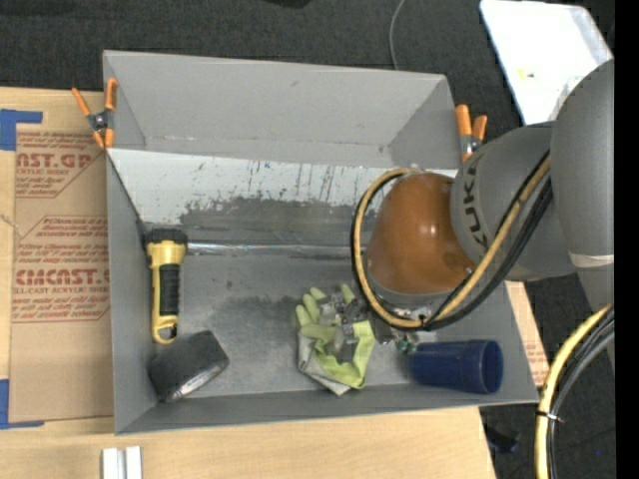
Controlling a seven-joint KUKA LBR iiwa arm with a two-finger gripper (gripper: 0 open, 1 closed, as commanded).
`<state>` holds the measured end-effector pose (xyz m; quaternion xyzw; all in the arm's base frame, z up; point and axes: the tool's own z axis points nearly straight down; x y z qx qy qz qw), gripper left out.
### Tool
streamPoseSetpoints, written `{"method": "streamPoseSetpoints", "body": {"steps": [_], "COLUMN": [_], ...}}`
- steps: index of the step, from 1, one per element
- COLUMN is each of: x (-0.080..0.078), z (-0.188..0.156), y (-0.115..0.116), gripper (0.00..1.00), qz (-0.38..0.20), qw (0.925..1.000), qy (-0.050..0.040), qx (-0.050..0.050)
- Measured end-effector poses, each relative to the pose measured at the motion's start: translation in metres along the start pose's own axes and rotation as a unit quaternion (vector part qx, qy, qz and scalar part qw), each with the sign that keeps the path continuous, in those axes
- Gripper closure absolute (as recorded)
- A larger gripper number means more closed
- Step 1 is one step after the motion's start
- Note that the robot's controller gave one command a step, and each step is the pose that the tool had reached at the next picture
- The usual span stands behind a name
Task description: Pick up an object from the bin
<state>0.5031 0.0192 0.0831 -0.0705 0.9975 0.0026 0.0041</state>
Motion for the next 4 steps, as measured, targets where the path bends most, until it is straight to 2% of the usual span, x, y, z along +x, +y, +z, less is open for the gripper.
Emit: {"method": "streamPoseSetpoints", "body": {"steps": [1, 2, 3, 4], "x": [0.0, 0.002, 0.0, -0.001], "z": [0.0, -0.037, -0.088, -0.112], "y": [0.0, 0.001, 0.001, 0.001], "gripper": [1.0, 1.0, 1.0, 1.0], "qz": [0.0, 0.0, -0.001, -0.001], "qw": [1.0, 1.0, 1.0, 1.0], "qy": [0.0002, 0.0051, 0.0013, -0.0003], "qx": [0.0, -0.001, 0.0, 0.0]}}
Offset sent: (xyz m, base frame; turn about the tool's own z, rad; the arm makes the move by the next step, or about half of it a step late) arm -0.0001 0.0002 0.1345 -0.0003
